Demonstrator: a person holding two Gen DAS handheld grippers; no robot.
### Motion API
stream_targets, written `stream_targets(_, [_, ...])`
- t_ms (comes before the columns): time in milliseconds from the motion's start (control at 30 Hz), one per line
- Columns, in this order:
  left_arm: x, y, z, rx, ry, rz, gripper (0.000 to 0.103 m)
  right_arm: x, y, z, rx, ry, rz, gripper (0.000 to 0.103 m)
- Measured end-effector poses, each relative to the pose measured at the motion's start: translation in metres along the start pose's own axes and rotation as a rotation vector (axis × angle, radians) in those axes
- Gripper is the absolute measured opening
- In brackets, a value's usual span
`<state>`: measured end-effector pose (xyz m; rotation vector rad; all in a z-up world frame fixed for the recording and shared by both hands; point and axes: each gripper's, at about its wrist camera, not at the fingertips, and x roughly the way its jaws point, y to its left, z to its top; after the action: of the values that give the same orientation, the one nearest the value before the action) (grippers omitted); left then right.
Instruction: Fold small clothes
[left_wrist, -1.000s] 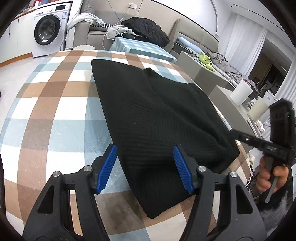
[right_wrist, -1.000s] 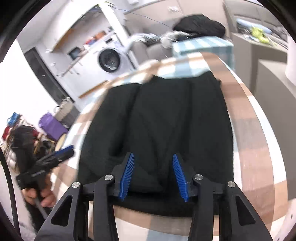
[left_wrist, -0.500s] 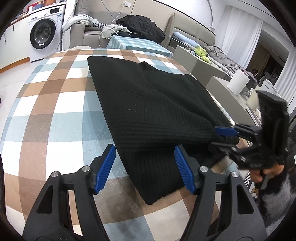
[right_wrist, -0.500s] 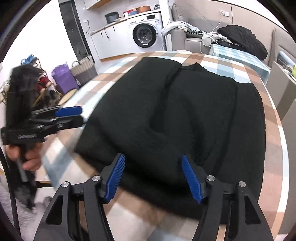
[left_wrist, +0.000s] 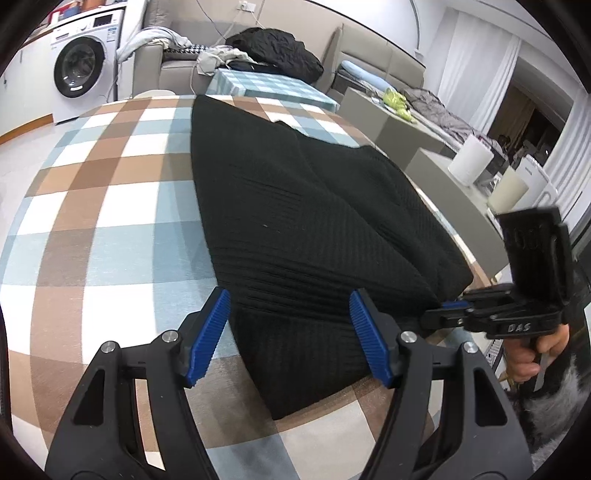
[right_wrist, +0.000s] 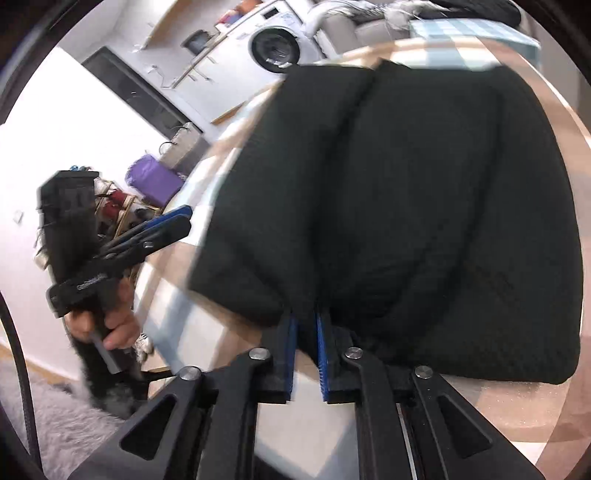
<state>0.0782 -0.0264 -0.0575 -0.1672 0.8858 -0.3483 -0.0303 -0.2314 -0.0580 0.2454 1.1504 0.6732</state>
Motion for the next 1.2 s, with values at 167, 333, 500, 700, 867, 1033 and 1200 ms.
stream_targets(167, [0.008,-0.004,-0.001,0.015,0.022,-0.021,0.065,-0.02,0.005,0.018,-0.006,-0.123,-0.001,0.042])
stream_targets(333, [0.007,0.006,0.002,-0.027,0.007,-0.023,0.065,0.003,-0.015,0.073,0.13,-0.209,-0.066,0.042])
stream_targets(500, [0.004,0.023,0.007,-0.056,-0.001,-0.003,0.065,0.055,-0.025,0.139,0.176,-0.164,-0.125,0.041])
stream_targets(700, [0.002,0.043,0.012,-0.085,-0.015,0.016,0.065,0.087,-0.034,0.186,0.197,-0.143,-0.161,0.019])
stream_targets(867, [-0.003,0.05,0.019,-0.107,-0.034,0.003,0.065,0.03,0.021,0.182,0.006,-0.34,-0.148,0.007])
stream_targets(1033, [-0.004,0.04,0.026,-0.085,-0.042,-0.03,0.065,-0.033,0.034,0.145,0.016,-0.451,-0.332,0.007])
stream_targets(1200, [0.011,0.02,0.025,-0.033,-0.012,-0.041,0.065,-0.017,-0.021,0.122,0.178,-0.342,-0.439,0.006])
